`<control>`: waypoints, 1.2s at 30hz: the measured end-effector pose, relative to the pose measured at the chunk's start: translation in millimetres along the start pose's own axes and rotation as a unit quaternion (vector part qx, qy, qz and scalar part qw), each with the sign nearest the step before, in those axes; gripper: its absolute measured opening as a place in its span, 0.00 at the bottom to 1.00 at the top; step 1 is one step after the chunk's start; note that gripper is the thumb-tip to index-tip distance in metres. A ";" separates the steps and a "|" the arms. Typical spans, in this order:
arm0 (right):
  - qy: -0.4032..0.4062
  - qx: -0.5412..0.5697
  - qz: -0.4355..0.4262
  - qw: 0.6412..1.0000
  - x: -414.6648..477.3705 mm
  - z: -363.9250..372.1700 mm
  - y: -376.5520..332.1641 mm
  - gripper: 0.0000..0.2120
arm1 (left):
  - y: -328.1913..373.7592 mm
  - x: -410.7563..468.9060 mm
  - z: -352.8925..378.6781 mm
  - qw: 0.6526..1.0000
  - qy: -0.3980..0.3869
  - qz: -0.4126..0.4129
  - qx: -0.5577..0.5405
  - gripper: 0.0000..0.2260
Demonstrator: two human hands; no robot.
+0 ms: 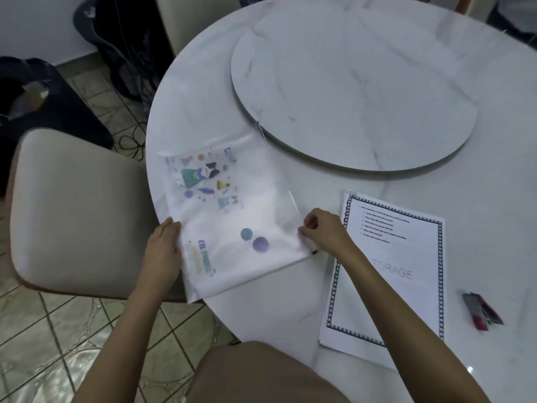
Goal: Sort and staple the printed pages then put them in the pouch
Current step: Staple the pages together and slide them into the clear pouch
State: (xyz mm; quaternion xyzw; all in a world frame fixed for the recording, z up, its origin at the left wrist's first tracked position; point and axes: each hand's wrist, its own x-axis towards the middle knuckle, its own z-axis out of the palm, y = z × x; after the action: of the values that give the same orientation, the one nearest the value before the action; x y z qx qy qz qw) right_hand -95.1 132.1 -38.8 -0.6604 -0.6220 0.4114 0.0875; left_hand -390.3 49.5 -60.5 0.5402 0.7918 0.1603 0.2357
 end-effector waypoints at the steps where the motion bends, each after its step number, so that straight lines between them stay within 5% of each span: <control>1: -0.006 0.018 0.004 1.000 -2.0 1.1 1.1 0.06 | 1.2 -1.7 -0.8 1.000 0.007 -0.005 -0.008 0.20; 10: 0.037 0.088 -0.042 0.995 -26.0 -0.7 4.0 0.03 | 11.6 -23.3 6.4 0.969 0.071 -0.127 -0.198 0.18; 18: -0.021 0.209 -0.070 0.975 -45.8 -14.5 20.1 0.06 | 32.0 -44.1 22.7 0.918 0.078 -0.180 -0.345 0.17; 25: -0.020 0.369 -0.134 0.919 -71.4 -41.7 29.1 0.07 | 53.4 -57.5 37.7 0.911 0.087 -0.143 -0.377 0.18; 36: -0.072 0.414 -0.136 0.897 -88.5 -58.0 44.5 0.11 | 81.1 -61.9 36.7 0.908 0.098 -0.096 -0.396 0.14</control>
State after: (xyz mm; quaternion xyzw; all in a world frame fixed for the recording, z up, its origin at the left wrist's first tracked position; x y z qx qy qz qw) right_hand -14.0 66.7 9.2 -0.4423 -0.4839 0.6623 0.3625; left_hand -288.1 21.5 -37.6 0.3049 0.7306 0.4895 0.3656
